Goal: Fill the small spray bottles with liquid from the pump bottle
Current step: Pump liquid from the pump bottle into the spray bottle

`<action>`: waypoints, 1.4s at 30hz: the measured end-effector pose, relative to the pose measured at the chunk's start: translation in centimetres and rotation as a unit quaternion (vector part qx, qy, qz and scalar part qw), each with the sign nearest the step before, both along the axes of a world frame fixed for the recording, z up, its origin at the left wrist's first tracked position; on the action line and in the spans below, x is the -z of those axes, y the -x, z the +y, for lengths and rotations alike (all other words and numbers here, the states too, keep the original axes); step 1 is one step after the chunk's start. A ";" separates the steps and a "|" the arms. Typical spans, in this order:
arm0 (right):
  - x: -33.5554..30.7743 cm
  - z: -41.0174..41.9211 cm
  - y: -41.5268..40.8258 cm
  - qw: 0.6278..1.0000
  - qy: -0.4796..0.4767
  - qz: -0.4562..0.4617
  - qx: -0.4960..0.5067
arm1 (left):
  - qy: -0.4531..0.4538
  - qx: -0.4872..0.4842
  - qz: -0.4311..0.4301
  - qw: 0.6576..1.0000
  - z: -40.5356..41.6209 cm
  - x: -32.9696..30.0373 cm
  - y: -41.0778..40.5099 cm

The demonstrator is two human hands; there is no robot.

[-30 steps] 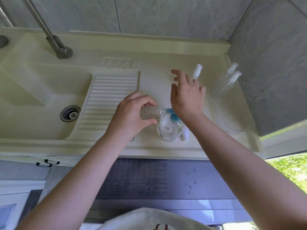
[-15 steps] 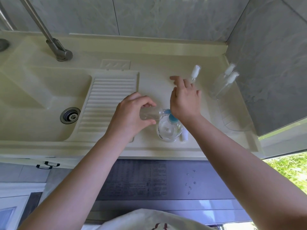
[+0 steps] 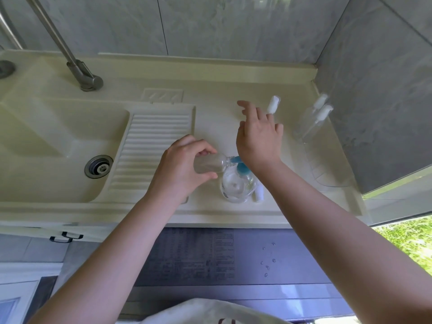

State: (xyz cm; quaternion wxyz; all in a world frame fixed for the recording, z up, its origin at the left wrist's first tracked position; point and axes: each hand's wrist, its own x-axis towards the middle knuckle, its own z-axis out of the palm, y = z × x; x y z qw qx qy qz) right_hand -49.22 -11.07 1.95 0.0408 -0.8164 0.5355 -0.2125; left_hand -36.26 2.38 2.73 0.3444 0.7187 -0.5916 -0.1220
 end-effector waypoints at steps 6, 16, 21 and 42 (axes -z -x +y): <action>0.6 0.6 0.0 1.000 -0.012 0.015 -0.005 | -0.002 0.000 -0.005 1.000 -0.1 0.1 0.1; 1.1 0.4 0.2 0.996 -0.072 -0.059 -0.009 | 0.002 0.000 0.000 1.000 -0.6 -0.1 0.3; -0.3 -0.4 0.2 1.000 -0.007 -0.025 0.011 | 0.000 0.002 -0.004 1.000 -0.4 -0.1 0.1; 0.0 0.3 -0.2 0.998 0.008 -0.048 0.033 | 0.001 0.007 -0.004 1.000 -0.5 0.4 0.0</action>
